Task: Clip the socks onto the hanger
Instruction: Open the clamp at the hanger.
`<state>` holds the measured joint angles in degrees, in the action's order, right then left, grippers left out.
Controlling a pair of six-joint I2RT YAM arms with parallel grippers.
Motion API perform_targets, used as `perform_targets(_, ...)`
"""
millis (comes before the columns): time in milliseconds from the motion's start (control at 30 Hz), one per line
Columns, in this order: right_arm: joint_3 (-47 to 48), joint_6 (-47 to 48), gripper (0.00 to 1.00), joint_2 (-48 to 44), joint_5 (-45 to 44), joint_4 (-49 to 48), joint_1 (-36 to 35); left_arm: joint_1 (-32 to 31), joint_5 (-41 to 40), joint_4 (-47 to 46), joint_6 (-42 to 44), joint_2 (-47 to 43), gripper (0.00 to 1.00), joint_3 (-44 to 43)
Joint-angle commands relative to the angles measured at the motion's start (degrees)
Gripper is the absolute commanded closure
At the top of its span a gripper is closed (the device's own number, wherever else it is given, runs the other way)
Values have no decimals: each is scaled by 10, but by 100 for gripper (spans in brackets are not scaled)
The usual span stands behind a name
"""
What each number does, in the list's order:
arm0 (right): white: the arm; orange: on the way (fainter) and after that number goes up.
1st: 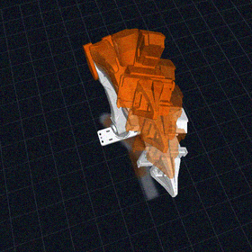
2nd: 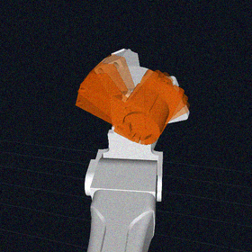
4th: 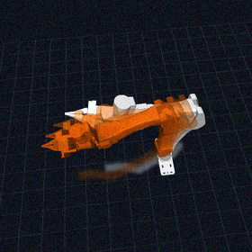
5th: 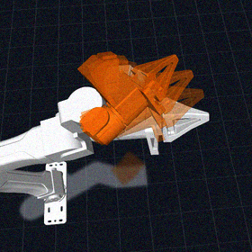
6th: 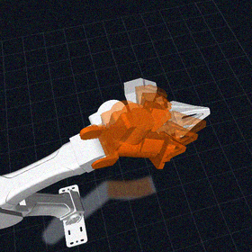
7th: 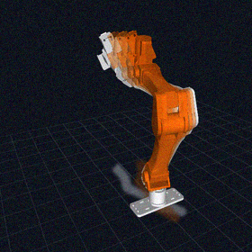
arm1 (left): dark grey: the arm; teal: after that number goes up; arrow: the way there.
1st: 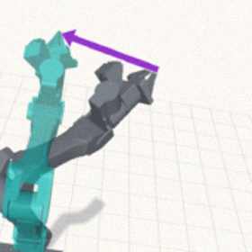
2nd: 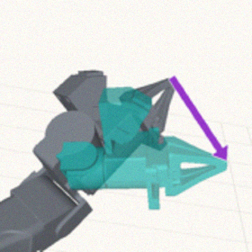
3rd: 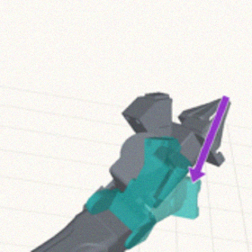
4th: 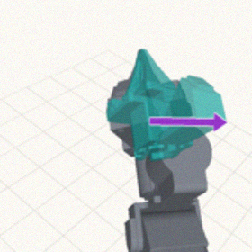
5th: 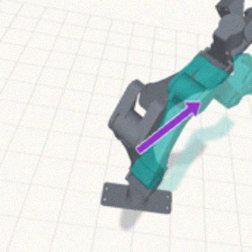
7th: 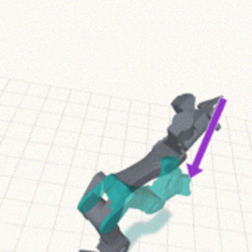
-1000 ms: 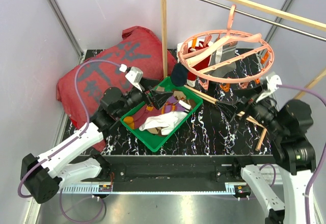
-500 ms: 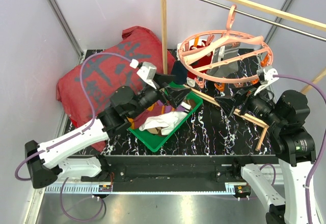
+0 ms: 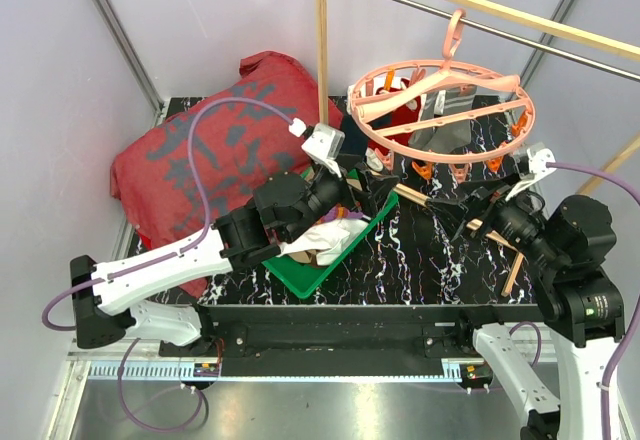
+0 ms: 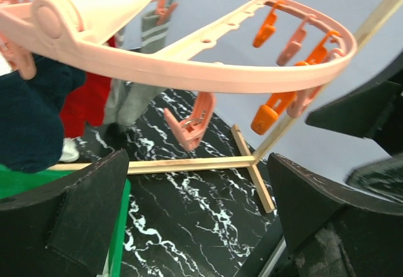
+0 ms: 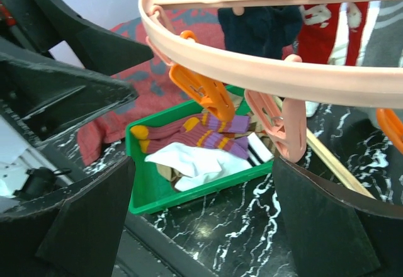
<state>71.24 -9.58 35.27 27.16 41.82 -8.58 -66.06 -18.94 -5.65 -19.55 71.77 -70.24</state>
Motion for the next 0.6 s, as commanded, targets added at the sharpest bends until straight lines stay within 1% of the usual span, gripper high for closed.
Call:
perform_targets(0,39,-32,0,14,37,-20,-3,1,-56,27,-7,-7,4,-28)
perform_targets(67,56,-38,0,26,46,-20,-3,7,-51,35,-20,-18,4,-15)
perform_targets(167,85,-42,0,58,67,-17,-3,23,-15,35,-40,-34,4,0)
perform_targets(267,109,-52,0,94,105,-6,-3,38,21,35,-39,-50,4,13)
perform_targets(300,116,-54,0,108,112,-4,-3,44,44,33,-38,-54,4,17)
perform_targets(367,123,-52,0,117,116,9,-3,68,73,27,-42,-70,4,31)
perform_targets(400,124,-48,0,122,107,17,-2,79,109,19,-45,-75,4,36)
perform_targets(433,127,-39,0,124,92,22,-3,106,128,13,-50,-81,4,42)
perform_targets(467,130,-36,0,130,86,28,-3,120,148,7,-61,-92,4,54)
perform_targets(500,137,-33,0,134,84,36,-3,150,185,-3,-65,-96,4,58)
perform_targets(567,137,-32,0,139,96,33,-4,177,226,-6,-68,-101,4,63)
